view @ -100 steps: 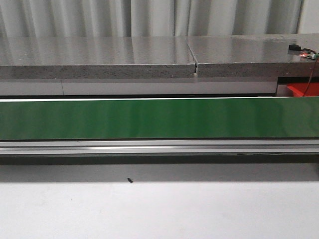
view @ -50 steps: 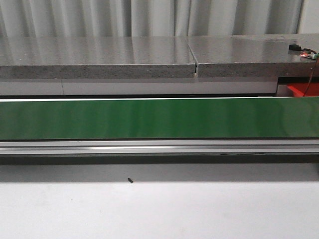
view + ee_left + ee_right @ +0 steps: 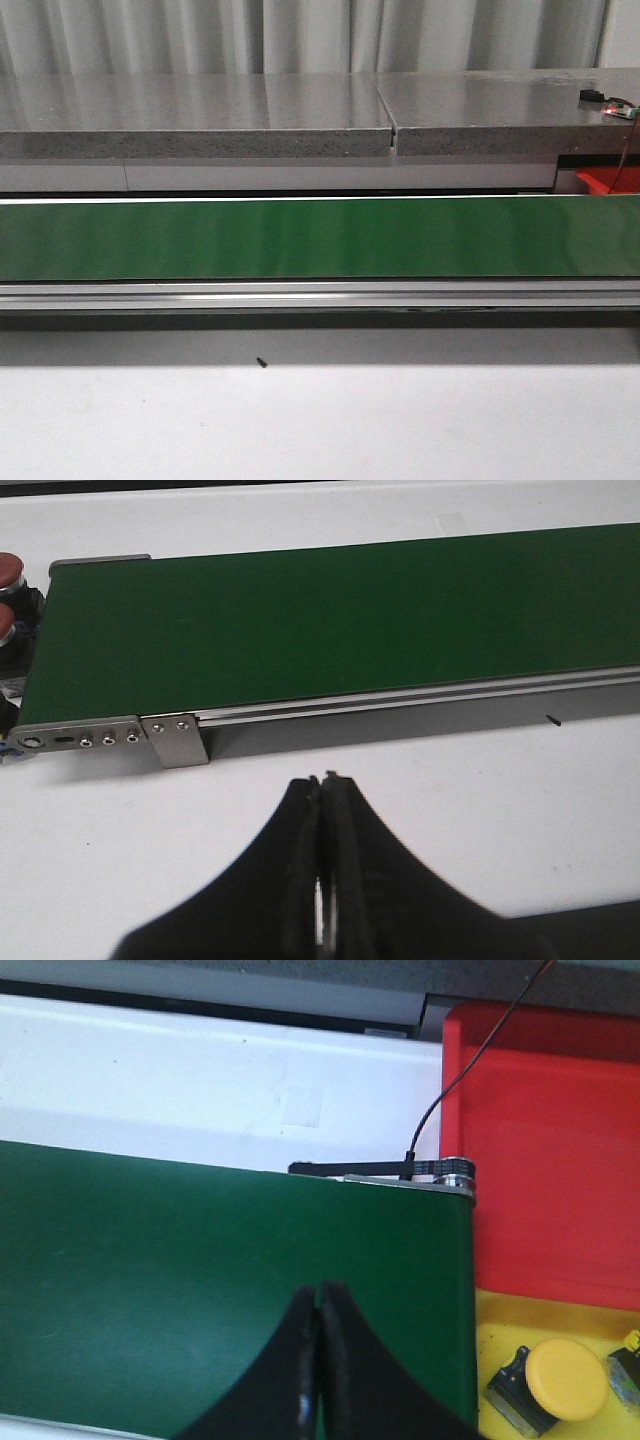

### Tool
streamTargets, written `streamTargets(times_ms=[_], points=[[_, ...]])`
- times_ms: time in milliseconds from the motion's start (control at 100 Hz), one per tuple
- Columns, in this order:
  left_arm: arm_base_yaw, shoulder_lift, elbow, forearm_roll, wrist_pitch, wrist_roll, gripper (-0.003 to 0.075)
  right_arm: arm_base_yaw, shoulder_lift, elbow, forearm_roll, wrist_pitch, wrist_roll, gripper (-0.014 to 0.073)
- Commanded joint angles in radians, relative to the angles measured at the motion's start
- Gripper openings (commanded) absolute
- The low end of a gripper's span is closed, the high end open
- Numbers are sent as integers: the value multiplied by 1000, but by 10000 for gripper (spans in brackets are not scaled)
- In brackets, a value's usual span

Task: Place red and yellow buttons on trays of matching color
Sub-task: 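Raise the right gripper away from the yellow tray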

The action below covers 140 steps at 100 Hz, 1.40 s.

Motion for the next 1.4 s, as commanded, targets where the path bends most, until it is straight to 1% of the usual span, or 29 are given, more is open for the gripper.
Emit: streamTargets(times_ms=[0,130,190,260,350,450,610,860,1050,1150,1390], points=[[-9,8,-26,-20,-61,-1,-19,0,-77,0,12,-40,-8,-67],[-9,8,-26,-20,-61,-1,-19,0,-166,41,12,-18,-8,-67],[-9,8,-26,-20,-61,-1,-19,0,-209,61,0,-14,14,-67],[-9,8,-26,-20,-61,-1,-19,0,-246,74,-61,7,110,-67],[-9,8,-26,-20,-61,-1,-19,3,-293,75,-217,42,293,-67],[-9,8,-26,-20,-61,-1,-19,23,-348,75,-317,50,393,-67],[-9,8,-26,-20,-61,-1,-19,59,-428,104,-323,77,397,-67],[-9,8,-26,-20,-61,-1,-19,58,-611,237,-315,117,397,-67],[-9,8,-26,-20,-61,-1,-19,58,-748,300,-308,134,397,-67],[-9,8,-26,-20,-61,-1,-19,58,-778,306,-308,133,397,-67],[-9,8,-26,-20,-61,-1,-19,58,-779,306,-308,129,397,-67]])
